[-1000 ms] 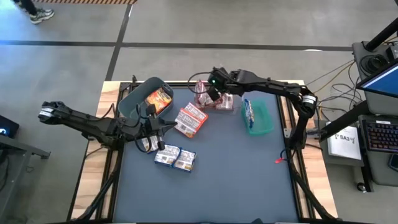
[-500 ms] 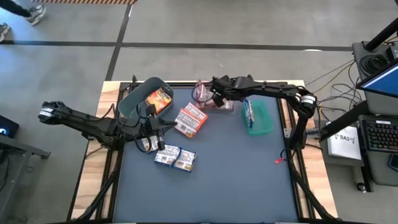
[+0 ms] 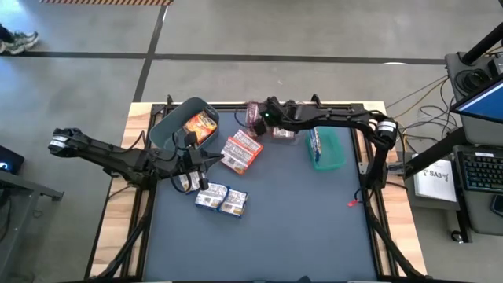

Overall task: Sort Maruchan noodles
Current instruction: Put the blue noodle pack into the green bin

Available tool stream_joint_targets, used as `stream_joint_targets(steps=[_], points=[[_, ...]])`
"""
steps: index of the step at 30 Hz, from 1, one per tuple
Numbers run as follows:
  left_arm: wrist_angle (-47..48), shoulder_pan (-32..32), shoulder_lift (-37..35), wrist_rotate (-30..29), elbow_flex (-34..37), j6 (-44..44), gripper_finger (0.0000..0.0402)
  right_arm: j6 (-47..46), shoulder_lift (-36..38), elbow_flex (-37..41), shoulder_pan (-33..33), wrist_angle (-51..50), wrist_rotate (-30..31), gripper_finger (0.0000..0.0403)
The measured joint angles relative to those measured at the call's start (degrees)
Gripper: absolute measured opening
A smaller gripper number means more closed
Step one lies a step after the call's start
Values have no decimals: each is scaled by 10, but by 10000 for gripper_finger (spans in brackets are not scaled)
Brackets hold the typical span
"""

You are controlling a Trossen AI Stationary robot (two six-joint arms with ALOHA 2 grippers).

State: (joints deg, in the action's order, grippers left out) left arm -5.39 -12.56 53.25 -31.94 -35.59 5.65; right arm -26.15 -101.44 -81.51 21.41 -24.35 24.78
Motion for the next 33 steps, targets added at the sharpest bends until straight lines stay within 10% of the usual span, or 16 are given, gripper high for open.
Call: stream_joint_targets(steps=[33], points=[[-1,0,1,0,0,-13,0,94,-11,21,-39,183,3,8]])
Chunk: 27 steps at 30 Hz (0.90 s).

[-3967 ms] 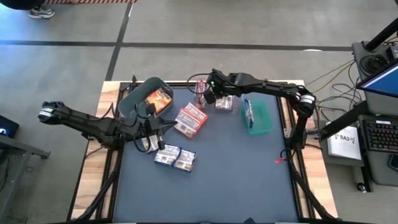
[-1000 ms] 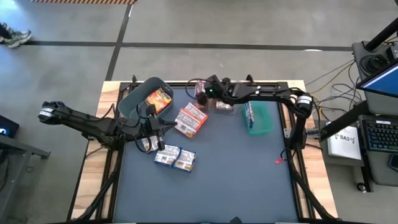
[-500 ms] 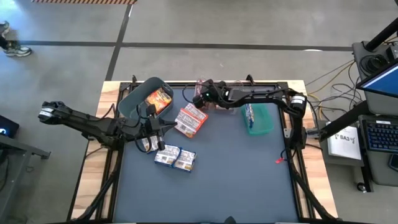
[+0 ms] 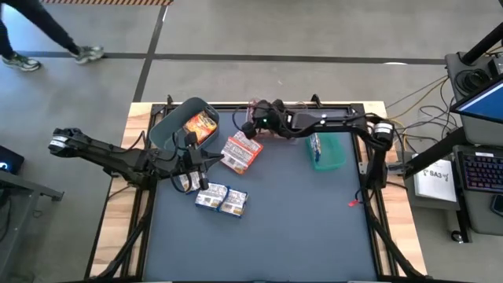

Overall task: Sort Maruchan noodles
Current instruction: Put the blue noodle pack into the green bin

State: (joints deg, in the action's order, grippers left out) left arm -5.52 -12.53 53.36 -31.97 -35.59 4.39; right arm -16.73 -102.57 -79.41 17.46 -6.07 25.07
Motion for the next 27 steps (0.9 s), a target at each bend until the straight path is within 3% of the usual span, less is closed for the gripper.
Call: stream_joint_targets(steps=[4,11,18,27], points=[[-5,0,0,0,0,-15,0,25,57,28,-30,-27,0,8],[-72,0,19,-1,0,-49,0,44,202,160,-102,-21,-1,8],[-214,3,114,-1,-19,-4,16,60,294,296,-162,58,-21,8],[-180,63,254,-2,-126,-12,92,133,405,410,-167,126,-87,8]])
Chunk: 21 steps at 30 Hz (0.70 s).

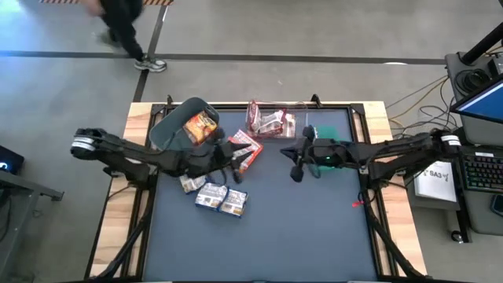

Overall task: Sort Maruchan noodles
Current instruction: Put the blue noodle pack into the green bin

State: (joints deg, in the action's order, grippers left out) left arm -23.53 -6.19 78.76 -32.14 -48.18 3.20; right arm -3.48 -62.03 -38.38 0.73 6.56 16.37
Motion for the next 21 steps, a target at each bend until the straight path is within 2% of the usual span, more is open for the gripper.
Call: stream_joint_targets(steps=[5,10,15,21], points=[[10,63,81,8,-42,-14,139,44,66,39,0,46,-1,8],[-2,119,158,94,-78,-18,169,67,96,76,-1,118,-14,8],[-8,154,233,146,-120,-4,182,82,103,84,1,129,-16,8],[-14,188,292,152,-151,-9,183,96,116,87,0,122,-18,8]])
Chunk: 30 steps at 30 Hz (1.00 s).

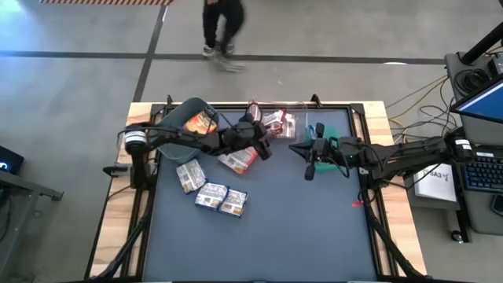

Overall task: Sort Maruchan noodles
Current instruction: Put the blue noodle pack into the green bin

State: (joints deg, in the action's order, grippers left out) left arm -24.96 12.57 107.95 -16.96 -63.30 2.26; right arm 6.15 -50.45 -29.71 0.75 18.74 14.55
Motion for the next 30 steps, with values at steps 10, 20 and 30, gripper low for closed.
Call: stream_joint_targets(steps=[10,20,30], points=[[-4,8,91,0,-118,8,183,-11,-2,15,0,0,1,9],[117,13,192,-101,-261,46,182,-47,-7,20,0,-23,0,9],[135,17,198,-154,-264,52,158,-50,-7,20,0,-24,0,9]])
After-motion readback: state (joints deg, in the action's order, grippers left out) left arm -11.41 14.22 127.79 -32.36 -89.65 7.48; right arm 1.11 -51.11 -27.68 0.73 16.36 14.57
